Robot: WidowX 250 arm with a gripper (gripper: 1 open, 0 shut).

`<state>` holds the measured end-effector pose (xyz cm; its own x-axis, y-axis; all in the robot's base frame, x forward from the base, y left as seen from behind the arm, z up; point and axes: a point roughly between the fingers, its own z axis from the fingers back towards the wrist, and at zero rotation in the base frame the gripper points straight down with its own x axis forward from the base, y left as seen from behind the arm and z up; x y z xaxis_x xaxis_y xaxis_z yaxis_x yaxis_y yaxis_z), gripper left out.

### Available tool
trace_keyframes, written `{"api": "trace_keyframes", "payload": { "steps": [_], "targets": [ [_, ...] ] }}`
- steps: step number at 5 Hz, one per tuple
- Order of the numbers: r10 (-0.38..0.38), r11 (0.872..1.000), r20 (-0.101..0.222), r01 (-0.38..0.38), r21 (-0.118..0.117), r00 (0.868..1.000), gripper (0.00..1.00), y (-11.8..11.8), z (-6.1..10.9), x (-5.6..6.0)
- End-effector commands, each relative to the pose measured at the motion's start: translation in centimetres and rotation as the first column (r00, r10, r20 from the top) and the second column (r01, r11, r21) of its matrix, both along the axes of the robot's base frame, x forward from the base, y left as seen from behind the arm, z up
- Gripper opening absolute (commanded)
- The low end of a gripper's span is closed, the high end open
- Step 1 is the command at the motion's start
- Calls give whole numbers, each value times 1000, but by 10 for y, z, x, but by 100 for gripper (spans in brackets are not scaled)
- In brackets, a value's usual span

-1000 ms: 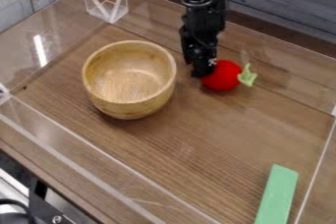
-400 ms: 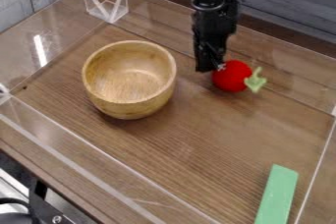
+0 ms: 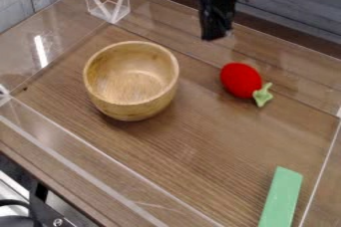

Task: Move the red object to the left side of the table

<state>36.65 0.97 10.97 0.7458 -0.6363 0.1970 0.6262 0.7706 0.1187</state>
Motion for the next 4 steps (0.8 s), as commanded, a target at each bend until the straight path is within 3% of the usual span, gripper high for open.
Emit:
{"api": "trace_keyframes", "payload": {
  "steps": [1,2,4],
  "targets": [
    [-72,997,90,73,-11,993,100,-10,15,3],
    [-149,988,88,152,-33,985,100,-21,-1,-2],
    [-222,973,66,225,-48,973,100,-33,-8,5]
  ]
}}
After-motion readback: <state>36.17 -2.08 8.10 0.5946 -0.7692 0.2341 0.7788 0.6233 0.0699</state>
